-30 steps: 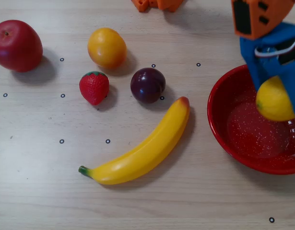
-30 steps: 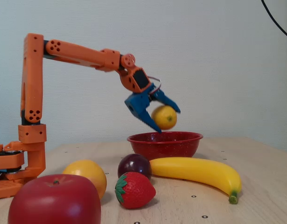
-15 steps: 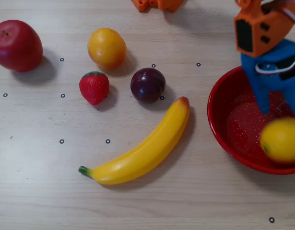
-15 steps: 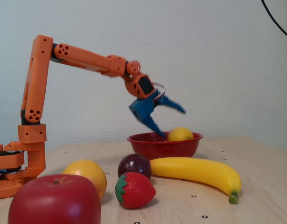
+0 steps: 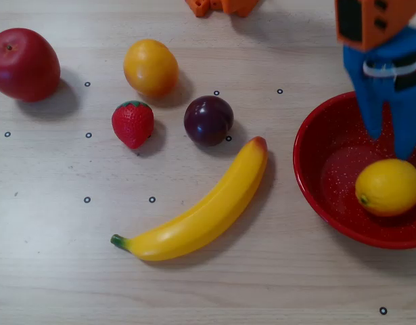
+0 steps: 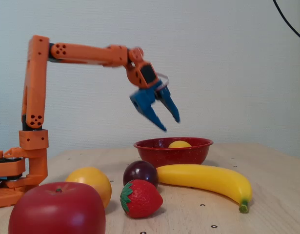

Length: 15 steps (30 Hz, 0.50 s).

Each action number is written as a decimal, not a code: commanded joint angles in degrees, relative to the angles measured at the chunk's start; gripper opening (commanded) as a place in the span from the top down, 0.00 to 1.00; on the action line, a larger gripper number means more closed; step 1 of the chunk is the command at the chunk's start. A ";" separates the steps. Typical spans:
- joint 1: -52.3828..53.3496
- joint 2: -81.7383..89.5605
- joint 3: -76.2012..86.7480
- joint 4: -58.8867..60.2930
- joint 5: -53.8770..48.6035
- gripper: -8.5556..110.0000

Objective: Put the lemon in the red bowl.

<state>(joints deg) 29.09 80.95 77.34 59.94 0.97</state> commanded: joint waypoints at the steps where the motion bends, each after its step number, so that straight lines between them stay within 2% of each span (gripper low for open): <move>1: -4.39 8.70 -6.68 1.49 -1.58 0.88; 3: -6.15 10.81 -6.33 2.99 -1.58 0.93; 10: -12.66 19.25 -1.41 7.12 -1.49 0.93; 15: -17.05 27.77 8.09 6.24 -0.18 0.93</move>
<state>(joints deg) 14.59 102.04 85.69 66.71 0.26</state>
